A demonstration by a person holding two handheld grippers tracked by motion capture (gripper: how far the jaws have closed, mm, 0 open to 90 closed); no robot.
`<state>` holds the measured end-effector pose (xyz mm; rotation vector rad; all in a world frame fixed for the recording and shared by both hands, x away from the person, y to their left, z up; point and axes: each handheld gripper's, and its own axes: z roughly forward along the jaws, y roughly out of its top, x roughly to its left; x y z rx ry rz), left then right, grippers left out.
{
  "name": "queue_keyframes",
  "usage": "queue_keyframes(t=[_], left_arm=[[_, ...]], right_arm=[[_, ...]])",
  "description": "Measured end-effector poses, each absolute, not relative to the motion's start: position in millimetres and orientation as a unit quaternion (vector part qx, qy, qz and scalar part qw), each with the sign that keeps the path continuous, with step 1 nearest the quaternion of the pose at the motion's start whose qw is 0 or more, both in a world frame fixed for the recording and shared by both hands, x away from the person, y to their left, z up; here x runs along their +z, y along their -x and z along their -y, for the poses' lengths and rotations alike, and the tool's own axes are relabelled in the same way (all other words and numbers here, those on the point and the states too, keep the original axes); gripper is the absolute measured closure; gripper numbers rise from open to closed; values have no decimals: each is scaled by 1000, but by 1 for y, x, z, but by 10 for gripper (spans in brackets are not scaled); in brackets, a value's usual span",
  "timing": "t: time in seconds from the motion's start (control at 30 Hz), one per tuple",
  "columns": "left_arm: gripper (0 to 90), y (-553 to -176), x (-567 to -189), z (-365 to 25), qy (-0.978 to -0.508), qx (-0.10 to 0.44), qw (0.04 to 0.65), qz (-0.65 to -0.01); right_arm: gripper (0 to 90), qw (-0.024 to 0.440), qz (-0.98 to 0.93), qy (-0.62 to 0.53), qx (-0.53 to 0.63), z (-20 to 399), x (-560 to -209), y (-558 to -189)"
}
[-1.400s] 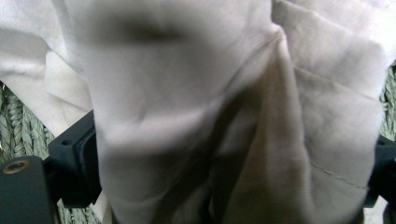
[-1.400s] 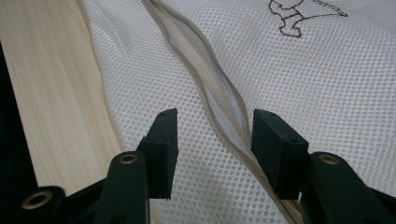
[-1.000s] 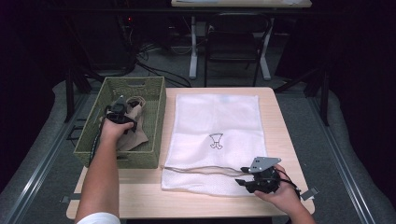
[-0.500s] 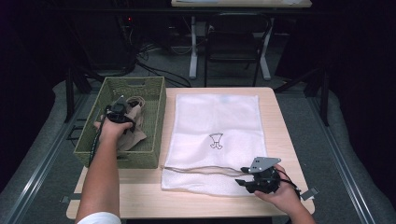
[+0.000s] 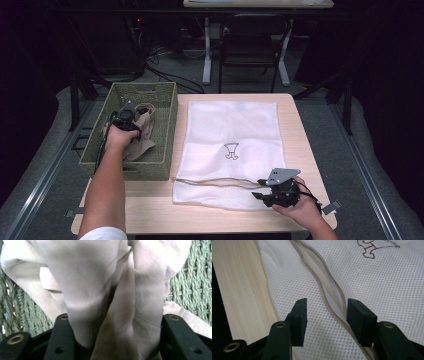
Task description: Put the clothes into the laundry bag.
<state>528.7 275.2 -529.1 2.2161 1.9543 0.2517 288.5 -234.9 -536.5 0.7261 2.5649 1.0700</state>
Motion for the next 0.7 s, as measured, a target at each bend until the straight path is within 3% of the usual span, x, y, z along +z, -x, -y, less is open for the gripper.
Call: queue_keyframes(t=[0.3, 0.7], left_arm=[[585, -529, -521, -273, -748, 75, 82, -654], [602, -527, -507, -279, -745, 66, 90, -658]], right_arm=[[512, 133, -884, -252, 370, 236, -537, -289], [513, 133, -884, -253, 371, 236, -537, -289]])
